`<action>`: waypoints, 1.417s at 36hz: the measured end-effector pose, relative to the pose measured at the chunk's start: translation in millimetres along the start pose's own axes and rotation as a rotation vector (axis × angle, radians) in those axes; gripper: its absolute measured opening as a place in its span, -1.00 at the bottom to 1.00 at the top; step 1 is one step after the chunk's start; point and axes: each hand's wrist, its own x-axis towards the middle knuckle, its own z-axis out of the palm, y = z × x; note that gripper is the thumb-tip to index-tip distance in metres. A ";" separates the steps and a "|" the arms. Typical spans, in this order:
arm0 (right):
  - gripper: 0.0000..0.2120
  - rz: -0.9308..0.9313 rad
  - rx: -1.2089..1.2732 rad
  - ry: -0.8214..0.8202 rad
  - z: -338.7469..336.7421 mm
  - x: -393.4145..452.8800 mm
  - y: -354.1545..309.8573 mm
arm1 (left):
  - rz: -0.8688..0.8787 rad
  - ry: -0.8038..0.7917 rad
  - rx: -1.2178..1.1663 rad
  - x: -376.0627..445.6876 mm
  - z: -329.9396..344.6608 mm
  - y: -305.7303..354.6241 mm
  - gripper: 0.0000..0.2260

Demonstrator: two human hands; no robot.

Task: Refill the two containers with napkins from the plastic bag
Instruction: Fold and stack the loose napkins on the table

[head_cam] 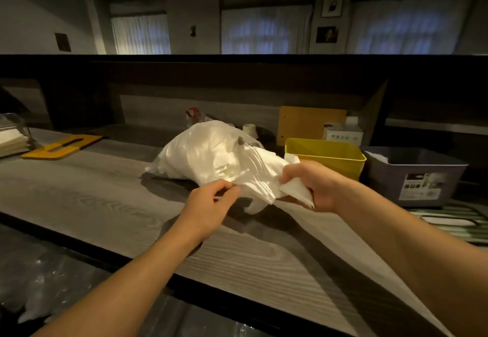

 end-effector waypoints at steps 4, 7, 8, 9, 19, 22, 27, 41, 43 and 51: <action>-0.55 -0.046 0.012 0.024 -32.3 -25.4 26.0 | -0.133 -0.158 -0.335 -3.7 41.5 29.4 -0.77; -0.65 -0.077 0.002 0.004 -52.4 -41.4 38.4 | -0.227 -0.272 -0.568 -0.7 78.8 44.4 -0.69; -0.66 -0.076 -0.003 0.000 -58.3 -45.6 41.4 | -0.246 -0.284 -0.640 0.8 89.2 48.5 -0.65; -0.66 -0.077 -0.022 0.001 -64.8 -48.5 44.3 | -0.260 -0.289 -0.682 2.9 98.6 52.1 -0.63; -0.43 -0.210 -0.170 0.109 -122.9 -58.3 57.6 | -0.170 -0.358 -0.472 40.5 134.8 61.3 -0.71; -0.41 -0.161 -0.225 0.038 -135.5 -61.8 51.2 | -0.118 -0.388 -0.437 44.5 132.4 57.0 -0.70; -0.37 -0.102 -0.204 -0.054 -158.0 -63.8 56.0 | 0.129 -0.345 0.039 41.5 135.0 50.5 -0.59; -0.91 -0.446 -0.176 0.054 -144.0 -63.8 57.5 | 0.248 -0.354 -0.177 23.8 134.0 63.9 -0.70; -0.89 -0.519 -0.053 0.070 -134.7 -63.2 55.6 | 0.121 -0.454 -0.384 19.2 133.0 70.4 -0.63; -0.68 -0.654 -0.311 0.377 -105.9 -43.1 70.0 | -0.221 -0.315 -0.648 24.9 135.4 71.9 -0.82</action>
